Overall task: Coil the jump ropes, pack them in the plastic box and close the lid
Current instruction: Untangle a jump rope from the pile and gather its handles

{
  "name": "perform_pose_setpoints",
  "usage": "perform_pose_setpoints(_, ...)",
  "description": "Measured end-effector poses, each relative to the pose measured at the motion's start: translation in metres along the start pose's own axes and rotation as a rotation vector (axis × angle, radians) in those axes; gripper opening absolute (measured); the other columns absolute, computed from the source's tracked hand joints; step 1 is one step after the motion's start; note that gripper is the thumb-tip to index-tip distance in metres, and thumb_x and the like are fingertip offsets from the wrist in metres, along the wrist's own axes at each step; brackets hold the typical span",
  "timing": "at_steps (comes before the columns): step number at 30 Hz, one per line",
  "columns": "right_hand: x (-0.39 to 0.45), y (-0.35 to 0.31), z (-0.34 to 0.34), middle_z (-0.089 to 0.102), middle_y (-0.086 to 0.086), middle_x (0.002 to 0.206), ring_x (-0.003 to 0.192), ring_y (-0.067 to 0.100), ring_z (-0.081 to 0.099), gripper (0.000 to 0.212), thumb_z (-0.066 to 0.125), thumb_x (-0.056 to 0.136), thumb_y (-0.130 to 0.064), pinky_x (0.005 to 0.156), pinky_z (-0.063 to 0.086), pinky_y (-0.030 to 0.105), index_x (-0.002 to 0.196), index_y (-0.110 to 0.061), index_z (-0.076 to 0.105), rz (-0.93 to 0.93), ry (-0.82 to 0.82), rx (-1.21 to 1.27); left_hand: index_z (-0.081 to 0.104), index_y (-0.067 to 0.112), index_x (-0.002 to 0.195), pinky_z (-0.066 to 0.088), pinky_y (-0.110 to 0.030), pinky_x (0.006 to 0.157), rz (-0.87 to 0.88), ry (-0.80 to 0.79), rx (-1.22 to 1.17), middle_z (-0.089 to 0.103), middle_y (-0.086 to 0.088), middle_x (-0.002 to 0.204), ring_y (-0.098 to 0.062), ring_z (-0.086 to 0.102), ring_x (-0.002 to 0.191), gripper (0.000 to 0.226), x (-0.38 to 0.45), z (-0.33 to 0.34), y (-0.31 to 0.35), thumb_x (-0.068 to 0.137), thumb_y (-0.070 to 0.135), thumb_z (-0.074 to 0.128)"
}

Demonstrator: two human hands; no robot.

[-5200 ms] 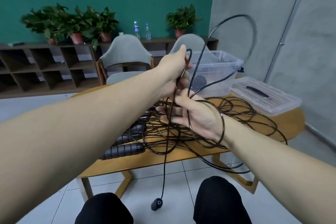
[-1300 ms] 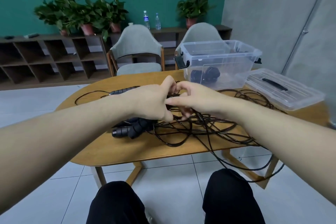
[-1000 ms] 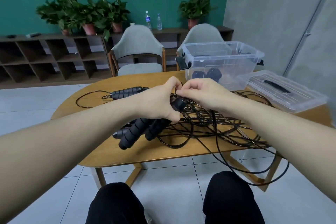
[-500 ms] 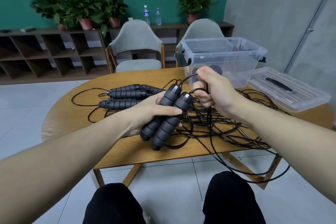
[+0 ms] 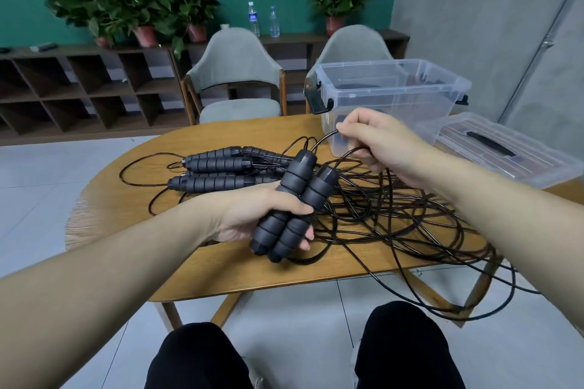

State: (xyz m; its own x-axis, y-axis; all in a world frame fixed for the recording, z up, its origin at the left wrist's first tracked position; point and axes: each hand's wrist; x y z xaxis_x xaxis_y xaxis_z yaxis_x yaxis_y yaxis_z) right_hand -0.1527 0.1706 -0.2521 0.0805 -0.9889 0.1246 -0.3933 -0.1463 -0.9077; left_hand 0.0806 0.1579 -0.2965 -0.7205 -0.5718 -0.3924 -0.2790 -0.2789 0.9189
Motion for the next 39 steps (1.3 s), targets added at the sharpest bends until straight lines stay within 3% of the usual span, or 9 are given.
perform_pose_setpoints(5,0.006,-0.006,-0.014,0.047,-0.004,0.063,0.045,0.008,0.029,0.022,0.052,0.101,-0.029,0.041,0.022,0.020,0.082,-0.020,0.046,0.077,-0.135,0.026,0.052,0.011,0.114,0.057,-0.045,0.070,0.021,-0.014,-0.067,0.062,-0.013,0.098,-0.027,0.065,0.082,0.037,0.003,-0.005,0.000,0.082,0.011,0.071)
perform_pose_setpoints(10,0.012,-0.008,-0.003,0.041,-0.006,0.061,0.043,0.008,0.026,0.018,0.041,0.105,-0.036,0.040,0.021,0.019,0.093,-0.025,0.048,0.156,-0.011,0.149,0.055,0.014,0.100,0.045,-0.031,0.058,0.198,0.413,-0.074,0.057,-0.005,0.076,-0.018,0.055,0.059,0.021,0.028,0.007,0.003,0.088,0.012,0.073)
perform_pose_setpoints(13,0.012,-0.006,0.018,0.036,-0.010,0.052,0.045,0.009,0.026,0.028,0.029,0.107,-0.038,0.042,0.021,0.021,0.098,-0.024,0.052,0.200,0.064,0.183,0.057,0.020,0.099,0.042,-0.029,0.056,0.246,0.524,-0.235,0.052,-0.001,0.072,-0.016,0.052,0.056,0.027,0.042,0.017,0.011,0.085,0.025,0.079)
perform_pose_setpoints(20,-0.018,-0.001,0.057,0.058,-0.004,0.070,0.062,0.015,0.056,0.020,0.030,0.107,-0.033,0.057,0.041,0.034,0.100,-0.023,0.045,-0.126,0.109,-0.483,0.053,0.016,0.122,0.058,-0.042,0.069,0.302,0.554,-0.542,0.066,-0.012,0.089,-0.026,0.066,0.074,0.080,0.055,0.021,0.028,0.061,0.052,0.089)
perform_pose_setpoints(27,-0.041,0.008,0.077,0.068,0.002,0.102,0.082,0.032,0.068,0.030,0.034,0.105,-0.027,0.062,0.046,0.037,0.134,-0.018,0.038,-0.313,0.068,-0.898,0.050,0.011,0.101,0.049,-0.025,0.044,0.237,0.689,-0.623,0.054,-0.007,0.069,-0.017,0.056,0.049,0.026,0.065,0.012,0.023,0.084,0.004,0.070)
perform_pose_setpoints(31,-0.050,0.014,0.073,0.061,-0.011,0.085,0.073,0.023,0.066,0.026,0.033,0.107,-0.034,0.061,0.047,0.036,0.129,-0.023,0.038,-0.323,-0.039,-0.765,0.049,0.007,0.105,0.051,-0.026,0.047,0.264,0.681,-0.712,0.054,-0.008,0.072,-0.018,0.057,0.056,0.017,0.059,-0.006,0.027,0.089,0.001,0.054)
perform_pose_setpoints(34,-0.044,0.026,0.061,0.052,-0.007,0.065,0.057,0.011,0.047,0.011,0.037,0.106,-0.038,0.058,0.039,0.033,0.104,-0.029,0.044,-0.176,-0.198,-0.458,0.045,0.008,0.112,0.052,-0.034,0.053,0.290,0.542,-0.746,0.052,-0.012,0.081,-0.022,0.056,0.067,0.028,0.046,-0.016,0.029,0.086,0.001,0.051)
perform_pose_setpoints(37,-0.034,0.037,0.045,0.052,-0.007,0.064,0.056,0.007,0.044,0.024,0.044,0.101,-0.047,0.059,0.042,0.028,0.088,-0.029,0.054,-0.065,-0.312,-0.355,0.045,0.008,0.119,0.051,-0.037,0.055,0.335,0.341,-0.759,0.048,-0.013,0.088,-0.025,0.056,0.070,0.051,0.031,-0.019,0.031,0.068,-0.001,0.052)
perform_pose_setpoints(39,-0.030,0.042,0.035,0.050,-0.009,0.059,0.052,0.008,0.043,0.031,0.048,0.100,-0.049,0.052,0.039,0.020,0.083,-0.027,0.060,0.001,-0.373,-0.310,0.047,0.006,0.114,0.051,-0.038,0.056,0.339,0.264,-0.681,0.050,-0.013,0.085,-0.025,0.056,0.072,0.049,0.024,-0.016,0.033,0.065,0.000,0.049)
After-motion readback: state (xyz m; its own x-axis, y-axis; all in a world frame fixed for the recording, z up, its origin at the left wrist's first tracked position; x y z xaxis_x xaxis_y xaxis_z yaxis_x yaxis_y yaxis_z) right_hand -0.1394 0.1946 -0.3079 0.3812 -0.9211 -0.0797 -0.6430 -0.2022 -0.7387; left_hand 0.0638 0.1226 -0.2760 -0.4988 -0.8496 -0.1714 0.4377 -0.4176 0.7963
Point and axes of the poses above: each hand's wrist, its own x-axis towards the middle knuckle, its own z-axis out of the palm, y = z × x
